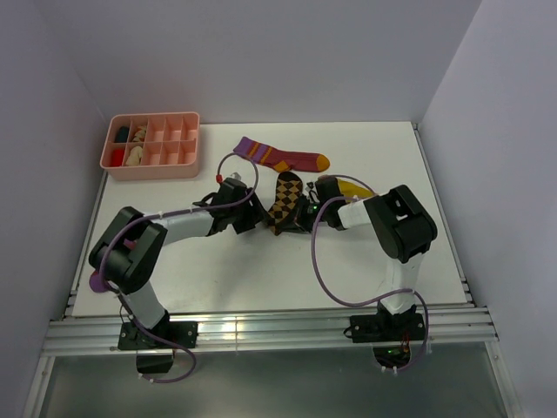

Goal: Roll the socks
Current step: Roll the sock at the center of the board.

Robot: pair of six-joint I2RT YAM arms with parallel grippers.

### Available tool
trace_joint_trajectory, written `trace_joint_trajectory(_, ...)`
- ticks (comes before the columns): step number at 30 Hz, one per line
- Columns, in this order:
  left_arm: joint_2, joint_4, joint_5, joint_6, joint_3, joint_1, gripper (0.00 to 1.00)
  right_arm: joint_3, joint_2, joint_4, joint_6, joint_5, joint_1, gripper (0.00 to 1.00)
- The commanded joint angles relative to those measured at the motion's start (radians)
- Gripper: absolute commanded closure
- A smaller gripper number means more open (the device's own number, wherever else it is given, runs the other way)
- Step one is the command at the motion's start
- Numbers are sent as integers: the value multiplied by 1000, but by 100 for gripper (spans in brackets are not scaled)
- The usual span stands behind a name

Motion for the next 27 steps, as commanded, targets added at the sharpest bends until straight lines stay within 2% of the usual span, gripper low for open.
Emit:
trace_joint_trajectory(1,39,87,17,-48,6,5,34,6,44,-78,5,31,0,99)
trace_joint_trajectory(4,69,74,6,-40,29,7,37,11,49,-78,-6,31,0,99)
trace_joint_trajectory(10,135,32,1,-31,52,7,58,15,15,-86,-61,51,1,96)
trace_joint_trajectory(13,165,-32,-20,-14,78,7,74,15,-45,-98,-130,96,6,86)
trace_joint_trajectory(14,171,-58,-31,-12,90,7,89,17,-62,-104,-151,112,13,76)
trace_joint_trajectory(16,182,-113,-40,3,116,7,100,20,-123,-136,-230,179,24,68)
trace_joint_trajectory(17,182,-133,-46,11,124,7,100,18,-149,-144,-259,211,33,62)
trace_joint_trajectory(21,175,-227,-59,61,188,7,100,-8,-325,-156,-432,354,107,58)
trace_joint_trajectory(22,170,-268,-89,70,199,7,100,-17,-358,-170,-472,477,130,56)
trace_joint_trajectory(24,161,-288,-98,96,219,7,100,-23,-428,-181,-570,596,188,50)
trace_joint_trajectory(27,155,-324,-109,116,241,7,100,-43,-473,-147,-632,692,280,47)
